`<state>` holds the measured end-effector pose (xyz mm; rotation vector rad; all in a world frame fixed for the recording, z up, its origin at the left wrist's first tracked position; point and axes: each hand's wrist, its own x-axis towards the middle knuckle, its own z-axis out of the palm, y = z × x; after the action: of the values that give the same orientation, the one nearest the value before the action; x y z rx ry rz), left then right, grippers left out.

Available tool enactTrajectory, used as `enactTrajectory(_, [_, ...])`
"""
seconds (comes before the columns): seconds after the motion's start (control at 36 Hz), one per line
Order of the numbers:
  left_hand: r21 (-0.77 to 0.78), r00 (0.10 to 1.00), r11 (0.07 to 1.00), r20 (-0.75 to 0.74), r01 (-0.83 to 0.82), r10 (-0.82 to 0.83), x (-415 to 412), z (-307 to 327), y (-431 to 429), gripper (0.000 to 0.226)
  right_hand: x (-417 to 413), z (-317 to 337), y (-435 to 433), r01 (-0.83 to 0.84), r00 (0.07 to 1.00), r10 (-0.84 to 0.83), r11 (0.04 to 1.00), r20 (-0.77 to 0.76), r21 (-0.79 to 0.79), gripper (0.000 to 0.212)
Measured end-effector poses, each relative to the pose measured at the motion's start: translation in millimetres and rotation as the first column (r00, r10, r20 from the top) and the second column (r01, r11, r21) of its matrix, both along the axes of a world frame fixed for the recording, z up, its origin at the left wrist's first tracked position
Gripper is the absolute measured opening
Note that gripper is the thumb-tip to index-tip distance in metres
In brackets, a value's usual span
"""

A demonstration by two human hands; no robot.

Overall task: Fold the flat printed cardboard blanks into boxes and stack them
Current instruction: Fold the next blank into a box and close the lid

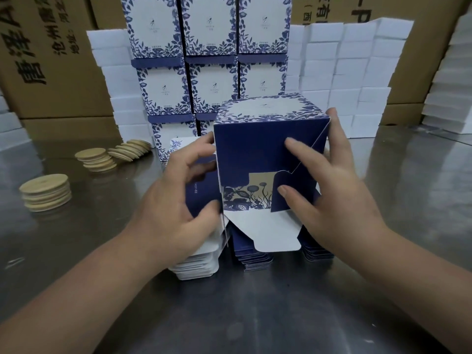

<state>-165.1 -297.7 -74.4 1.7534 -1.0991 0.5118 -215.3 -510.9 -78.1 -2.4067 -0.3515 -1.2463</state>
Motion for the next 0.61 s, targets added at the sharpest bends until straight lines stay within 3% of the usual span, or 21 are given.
enactTrajectory(0.11, [0.068,0.991,0.989,0.035,-0.133,0.131,0.7,0.7,-1.0,0.052,3.2,-5.5,0.2,-0.100,0.995,0.100,0.992,0.005,-0.076,0.060])
enactTrajectory(0.19, [0.097,0.966,0.964,0.107,-0.246,0.236,0.6,2.4,-0.5,0.042,3.2,-6.5,2.4,-0.139,0.987,0.128,0.984,-0.101,-0.108,0.076])
enactTrajectory(0.36, [0.080,0.923,0.924,0.132,-0.373,0.361,-2.4,2.5,-2.2,0.054,1.0,-4.8,5.2,-0.099,0.985,0.069,0.976,-0.156,-0.194,0.097])
enactTrajectory(0.5, [0.032,0.898,0.915,0.207,-0.403,0.388,1.6,0.7,-1.9,0.058,-1.9,-2.8,9.0,-0.101,0.982,0.063,0.972,-0.180,-0.213,0.100])
enactTrajectory(0.61, [0.023,0.865,0.898,0.281,-0.440,0.417,2.6,2.2,-2.1,0.033,-0.6,-3.6,5.9,-0.105,0.983,0.068,0.970,-0.173,-0.218,0.090])
